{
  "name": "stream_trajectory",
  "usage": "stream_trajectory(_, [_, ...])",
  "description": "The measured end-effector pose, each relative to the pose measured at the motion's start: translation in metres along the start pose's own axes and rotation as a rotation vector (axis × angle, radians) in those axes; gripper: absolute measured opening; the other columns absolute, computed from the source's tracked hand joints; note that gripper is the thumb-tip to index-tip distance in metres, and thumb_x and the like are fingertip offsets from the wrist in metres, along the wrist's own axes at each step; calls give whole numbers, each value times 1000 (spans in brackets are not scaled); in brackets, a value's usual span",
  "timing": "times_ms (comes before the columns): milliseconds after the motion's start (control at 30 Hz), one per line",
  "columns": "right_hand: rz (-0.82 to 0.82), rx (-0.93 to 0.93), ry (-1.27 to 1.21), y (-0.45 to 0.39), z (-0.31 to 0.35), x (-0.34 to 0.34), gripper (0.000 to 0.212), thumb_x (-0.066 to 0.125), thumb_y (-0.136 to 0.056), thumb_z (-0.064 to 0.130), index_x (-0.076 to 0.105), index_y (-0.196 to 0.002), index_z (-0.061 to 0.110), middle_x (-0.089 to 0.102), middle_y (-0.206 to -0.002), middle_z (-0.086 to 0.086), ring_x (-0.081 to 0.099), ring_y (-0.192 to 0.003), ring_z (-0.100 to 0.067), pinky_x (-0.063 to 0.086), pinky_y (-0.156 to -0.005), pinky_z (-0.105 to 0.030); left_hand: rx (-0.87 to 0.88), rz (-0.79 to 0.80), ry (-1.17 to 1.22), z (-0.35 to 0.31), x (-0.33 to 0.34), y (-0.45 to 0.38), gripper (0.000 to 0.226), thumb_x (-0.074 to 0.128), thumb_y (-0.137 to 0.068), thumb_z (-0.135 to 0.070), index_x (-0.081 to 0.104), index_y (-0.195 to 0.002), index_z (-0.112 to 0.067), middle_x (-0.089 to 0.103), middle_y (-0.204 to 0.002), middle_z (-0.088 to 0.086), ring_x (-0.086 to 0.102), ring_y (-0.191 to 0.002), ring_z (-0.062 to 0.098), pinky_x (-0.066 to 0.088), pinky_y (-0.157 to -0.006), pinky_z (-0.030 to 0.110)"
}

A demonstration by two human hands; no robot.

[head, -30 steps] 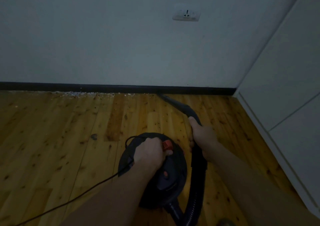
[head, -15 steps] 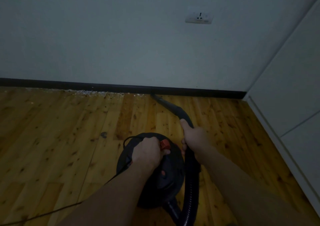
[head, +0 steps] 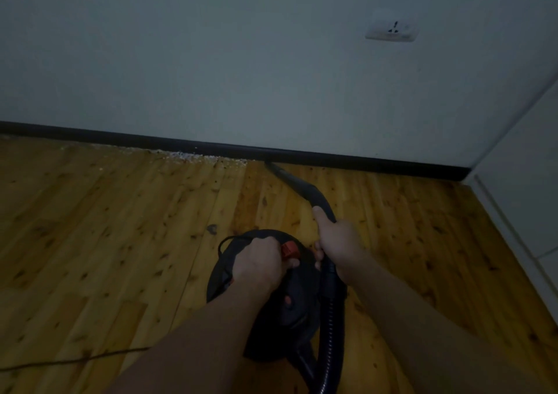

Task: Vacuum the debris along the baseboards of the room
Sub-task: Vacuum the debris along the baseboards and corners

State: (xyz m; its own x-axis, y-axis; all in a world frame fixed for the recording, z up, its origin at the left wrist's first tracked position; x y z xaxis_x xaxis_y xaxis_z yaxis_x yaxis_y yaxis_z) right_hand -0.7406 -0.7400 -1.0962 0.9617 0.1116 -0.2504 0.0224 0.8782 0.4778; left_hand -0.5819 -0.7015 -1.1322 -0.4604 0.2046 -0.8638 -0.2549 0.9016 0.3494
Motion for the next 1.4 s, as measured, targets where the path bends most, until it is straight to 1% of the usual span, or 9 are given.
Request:
stream_trajectory(133, [29, -8, -1, 0, 1, 19, 50, 52, -103, 52, 54, -77, 9, 50, -51, -4, 48, -41, -17, 47, -46, -31, -7, -13, 4, 15, -6, 1, 43, 72, -85, -62, 58, -86, -22, 59, -83, -2, 61, -80, 23, 43, -65, 34])
stream_trajectory(400, [9, 16, 20, -8, -1, 40, 54, 53, -101, 55, 54, -76, 8, 51, -49, -3, 49, -42, -18, 49, -51, -34, 1, -37, -14, 37, -16, 1, 43, 70, -86, -63, 56, -90, -22, 60, -90, -1, 65, -93, 26, 43, -68, 35])
stream_trajectory(567, [4, 20, 19, -5, 0, 40, 51, 54, -102, 54, 55, -82, 7, 52, -55, -5, 49, -42, -17, 48, -45, -30, 40, -36, -45, 39, -16, 0, 45, 67, -87, -65, 54, -85, -23, 59, -87, 0, 66, -90, 26, 43, -67, 35])
stream_trajectory(733, [31, -3, 16, 8, -2, 45, 49, 53, -103, 53, 56, -88, 6, 51, -56, -6, 48, -43, -18, 47, -43, -30, 49, -11, -87, 40, -14, 4, 45, 66, -89, -65, 55, -92, -21, 61, -92, 2, 66, -95, 26, 45, -69, 34])
stream_trajectory(900, [70, 31, 33, 25, -10, 56, 53, 52, -102, 55, 58, -86, 6, 50, -54, -4, 48, -43, -18, 46, -42, -28, 26, 31, -75, 54, -13, 12, 47, 67, -88, -64, 54, -91, -19, 54, -86, -1, 60, -84, 22, 44, -68, 33])
stream_trajectory(1033, [74, 19, 56, 37, -13, 64, 54, 51, -102, 56, 56, -83, 6, 51, -53, -4, 48, -41, -17, 46, -41, -28, 31, 54, -95, 65, -14, 18, 47, 67, -89, -64, 53, -92, -19, 54, -89, 0, 63, -90, 24, 44, -69, 33])
stream_trajectory(1133, [81, 10, 17, 44, -18, 70, 52, 52, -103, 55, 54, -80, 7, 51, -53, -3, 48, -40, -17, 46, -43, -29, 58, 64, -118, 66, -14, 21, 47, 66, -89, -64, 54, -92, -19, 54, -87, -1, 56, -81, 20, 42, -67, 33])
stream_trajectory(1333, [40, 8, -45, 55, -28, 75, 54, 55, -101, 54, 54, -75, 7, 49, -47, -3, 47, -38, -19, 45, -45, -31, 151, 74, -140, 64, -5, 21, 51, 65, -86, -70, 60, -90, -19, 65, -93, 3, 62, -80, 22, 45, -64, 34])
stream_trajectory(1400, [10, 5, -45, 59, -33, 74, 55, 55, -100, 55, 56, -76, 7, 50, -46, -3, 48, -40, -20, 46, -47, -33, 176, 84, -148, 63, -4, 24, 53, 64, -86, -72, 56, -85, -20, 63, -89, 2, 59, -77, 21, 44, -63, 34])
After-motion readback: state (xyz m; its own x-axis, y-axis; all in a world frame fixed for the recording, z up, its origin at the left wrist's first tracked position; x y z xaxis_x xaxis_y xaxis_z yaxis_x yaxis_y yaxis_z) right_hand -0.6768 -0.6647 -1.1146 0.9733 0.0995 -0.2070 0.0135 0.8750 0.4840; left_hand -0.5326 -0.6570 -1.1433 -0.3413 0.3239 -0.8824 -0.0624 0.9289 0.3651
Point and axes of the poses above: each hand's wrist, its own y-axis away from the middle knuckle, its own x-axis out of the palm, z = x × y, the point moved 8 cm from there along -y, towards the middle knuckle
